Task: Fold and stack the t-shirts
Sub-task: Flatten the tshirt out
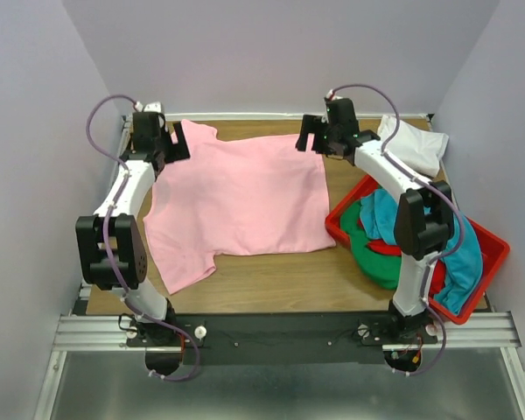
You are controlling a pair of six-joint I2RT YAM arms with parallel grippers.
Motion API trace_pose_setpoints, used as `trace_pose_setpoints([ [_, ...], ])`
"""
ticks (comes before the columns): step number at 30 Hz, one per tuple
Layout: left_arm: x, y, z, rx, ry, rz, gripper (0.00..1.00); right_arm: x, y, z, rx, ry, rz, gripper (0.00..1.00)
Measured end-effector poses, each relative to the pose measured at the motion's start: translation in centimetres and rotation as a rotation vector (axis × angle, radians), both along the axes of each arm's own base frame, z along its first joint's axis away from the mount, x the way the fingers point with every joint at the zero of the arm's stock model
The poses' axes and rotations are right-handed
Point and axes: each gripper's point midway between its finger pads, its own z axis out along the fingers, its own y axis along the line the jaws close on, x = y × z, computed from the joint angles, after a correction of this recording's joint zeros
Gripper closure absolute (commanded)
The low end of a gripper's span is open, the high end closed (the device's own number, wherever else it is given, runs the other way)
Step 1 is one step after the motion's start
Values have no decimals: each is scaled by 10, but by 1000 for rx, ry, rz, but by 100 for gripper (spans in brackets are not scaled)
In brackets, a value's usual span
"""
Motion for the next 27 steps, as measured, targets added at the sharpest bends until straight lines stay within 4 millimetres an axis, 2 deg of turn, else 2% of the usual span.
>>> trace_pose_setpoints([
  [2, -22, 1, -39, -9, 106, 17, 2, -16, 10, -10, 10, 36, 36, 0],
  [5, -53, 0, -82, -16, 242, 30, 2, -40, 25, -36, 13, 106, 86, 0],
  [7, -67, 0, -99, -21, 299, 35, 2, -54, 32, -50, 11, 150, 110, 0],
  [10, -80, -1, -114, -30, 347, 40, 2, -62, 41, -56, 18, 173, 132, 0],
  [13, -83, -5, -127, -52, 378, 31, 2, -64, 47, -60, 28, 186, 142, 0],
  [19, -88, -9, -166, -80, 476, 17, 2, -68, 51, -95, 35, 267, 136, 0],
  [23, -80, -9, -166, -97, 457, 11, 2, -72, 52, -117, 36, 319, 127, 0],
  [27, -66, -4, -166, -101, 435, 20, 2, -72, 52, -125, 34, 337, 121, 0],
])
